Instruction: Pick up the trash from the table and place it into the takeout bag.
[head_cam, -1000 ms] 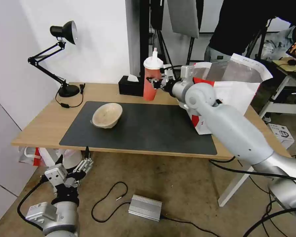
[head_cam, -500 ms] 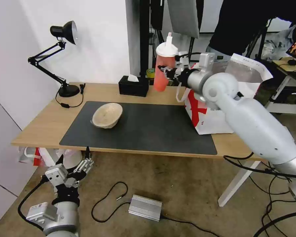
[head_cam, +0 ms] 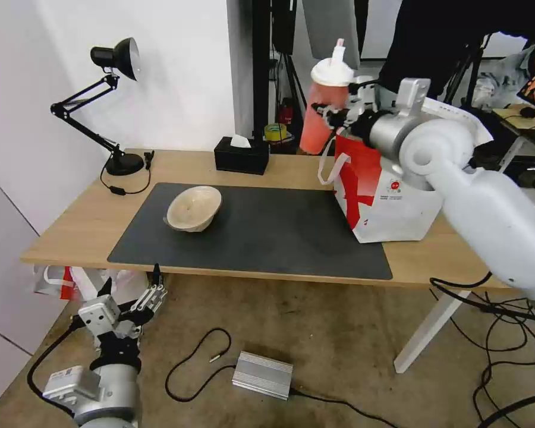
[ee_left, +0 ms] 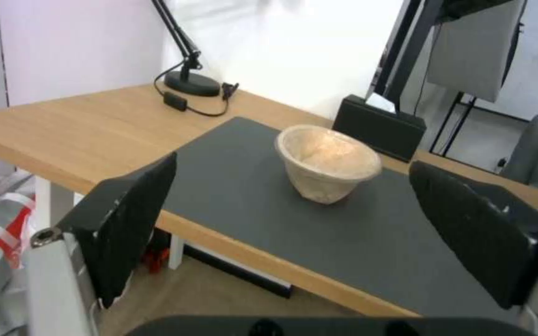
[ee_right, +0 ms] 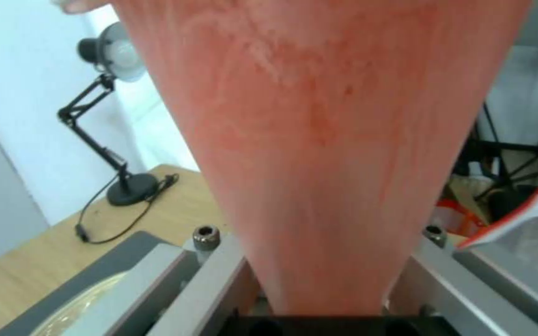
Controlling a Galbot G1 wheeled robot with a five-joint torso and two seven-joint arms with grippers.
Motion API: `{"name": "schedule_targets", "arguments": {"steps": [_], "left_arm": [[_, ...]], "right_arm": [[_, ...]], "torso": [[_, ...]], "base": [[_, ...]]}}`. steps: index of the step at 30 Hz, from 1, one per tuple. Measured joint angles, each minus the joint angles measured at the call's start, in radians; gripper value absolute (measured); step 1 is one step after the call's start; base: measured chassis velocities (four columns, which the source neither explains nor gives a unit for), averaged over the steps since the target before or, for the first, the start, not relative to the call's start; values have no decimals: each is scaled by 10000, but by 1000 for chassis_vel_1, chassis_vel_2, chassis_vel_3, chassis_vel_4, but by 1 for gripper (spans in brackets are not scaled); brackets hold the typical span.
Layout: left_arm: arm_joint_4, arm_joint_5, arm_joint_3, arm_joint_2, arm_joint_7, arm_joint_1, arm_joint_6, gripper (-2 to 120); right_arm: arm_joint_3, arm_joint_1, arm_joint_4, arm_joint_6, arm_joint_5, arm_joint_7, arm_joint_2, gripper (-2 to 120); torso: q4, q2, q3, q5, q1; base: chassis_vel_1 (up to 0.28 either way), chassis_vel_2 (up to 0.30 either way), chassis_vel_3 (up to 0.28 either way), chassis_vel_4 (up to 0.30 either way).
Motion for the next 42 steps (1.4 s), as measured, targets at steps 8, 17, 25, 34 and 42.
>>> {"name": "schedule_targets", "arguments": {"steps": [8,17,25,34,42], "left_arm": [[2,1,12,36,0,-10,-4,100],[78,-3,73,56,0,-67,-13,100],[78,-42,59,114,-2,-76,-20,100],[128,-106,61,213,-9,-155,-30,100],[206,-170,107,245,-12,-237,-32,100]], "right_arm": [[253,39,-192,23,132,-26,-447,5],[427,200,-426,58,291,-60,-759,5],[603,207,-813,100,296,-157,-939,5],[763,52,-1313,169,223,-266,-1051,5],[933,-202,-1579,244,-5,-358,-1109,5]], "torso": [[-1,0,0,1,0],[0,0,0,0,0],[-1,0,0,0,0],[-1,0,0,0,0],[-1,0,0,-1,0]], "base": [[0,0,0,0],[0,0,0,0],[0,0,0,0],[0,0,0,0],[0,0,0,0]]}}
